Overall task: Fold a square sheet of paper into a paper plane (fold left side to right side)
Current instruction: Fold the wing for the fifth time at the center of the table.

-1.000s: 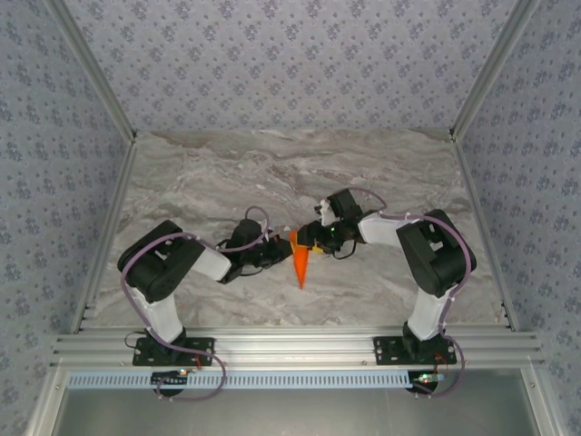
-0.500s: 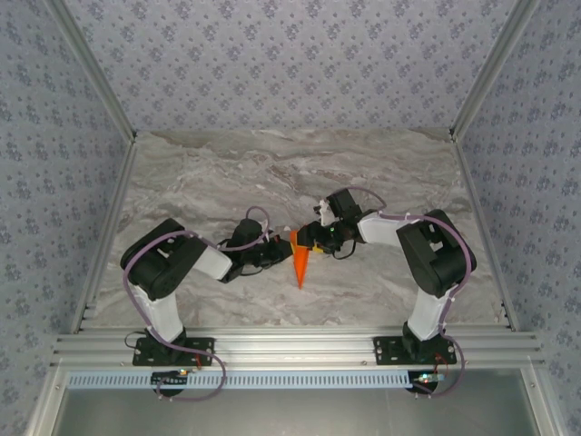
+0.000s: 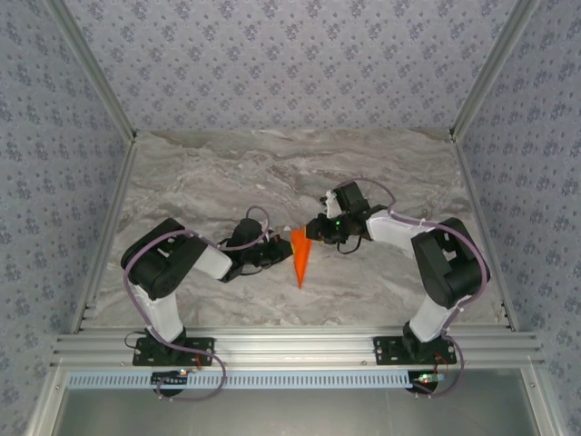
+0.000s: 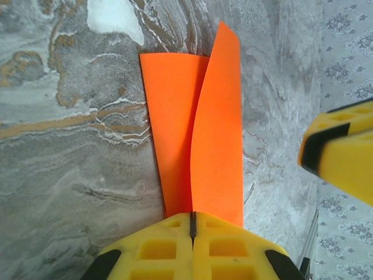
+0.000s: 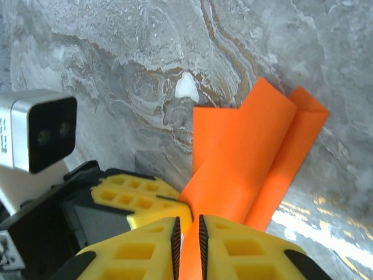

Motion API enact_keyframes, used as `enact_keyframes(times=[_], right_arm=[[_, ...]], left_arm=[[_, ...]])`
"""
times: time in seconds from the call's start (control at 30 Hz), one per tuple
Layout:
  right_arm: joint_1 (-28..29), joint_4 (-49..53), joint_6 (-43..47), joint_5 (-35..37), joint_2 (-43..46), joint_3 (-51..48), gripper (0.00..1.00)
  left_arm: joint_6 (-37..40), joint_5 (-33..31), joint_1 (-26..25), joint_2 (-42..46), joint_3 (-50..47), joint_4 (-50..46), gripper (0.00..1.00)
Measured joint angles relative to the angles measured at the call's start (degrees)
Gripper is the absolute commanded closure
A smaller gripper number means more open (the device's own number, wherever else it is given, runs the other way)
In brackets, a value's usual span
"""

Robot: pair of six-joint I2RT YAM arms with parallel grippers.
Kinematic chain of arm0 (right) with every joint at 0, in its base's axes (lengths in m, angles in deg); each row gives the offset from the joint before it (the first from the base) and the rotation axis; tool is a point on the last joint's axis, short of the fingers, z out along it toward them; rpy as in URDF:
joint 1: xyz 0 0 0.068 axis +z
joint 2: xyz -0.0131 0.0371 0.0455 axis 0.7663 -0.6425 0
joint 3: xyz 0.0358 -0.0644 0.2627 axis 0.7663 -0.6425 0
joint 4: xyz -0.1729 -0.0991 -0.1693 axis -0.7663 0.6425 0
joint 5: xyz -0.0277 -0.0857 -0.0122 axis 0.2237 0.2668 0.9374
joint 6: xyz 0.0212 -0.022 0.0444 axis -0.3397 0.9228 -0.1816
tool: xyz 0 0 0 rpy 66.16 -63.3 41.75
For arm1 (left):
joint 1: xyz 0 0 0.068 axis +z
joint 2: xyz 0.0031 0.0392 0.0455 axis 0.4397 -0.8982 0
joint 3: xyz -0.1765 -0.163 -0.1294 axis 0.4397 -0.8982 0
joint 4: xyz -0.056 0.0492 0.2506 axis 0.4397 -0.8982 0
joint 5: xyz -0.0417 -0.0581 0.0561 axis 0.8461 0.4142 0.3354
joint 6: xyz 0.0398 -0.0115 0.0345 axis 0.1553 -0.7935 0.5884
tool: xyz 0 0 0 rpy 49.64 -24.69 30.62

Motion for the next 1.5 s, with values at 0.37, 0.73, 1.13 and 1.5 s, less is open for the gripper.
enact_keyframes(times=[0.37,0.73,1.13,1.5], right_arm=[[1.8,2.7,1.4,2.9,-6.0,5.5,0.85],[2.3,7.3,4.3,6.1,-8.1,7.0,0.84],[2.4,8.3,5.0,7.5,-8.1,6.9,0.85],[1.7,6.3,5.0,7.0,-8.2,5.0,0.90]], left_arm=[[0.7,0.1,0.0,0.0,0.2,-0.3,1.00],[1.0,0.3,0.0,0.0,0.8,-1.6,1.00],[1.1,1.4,0.3,-0.5,1.1,-1.4,1.00],[1.1,1.6,0.4,-0.5,1.1,-1.5,0.98]])
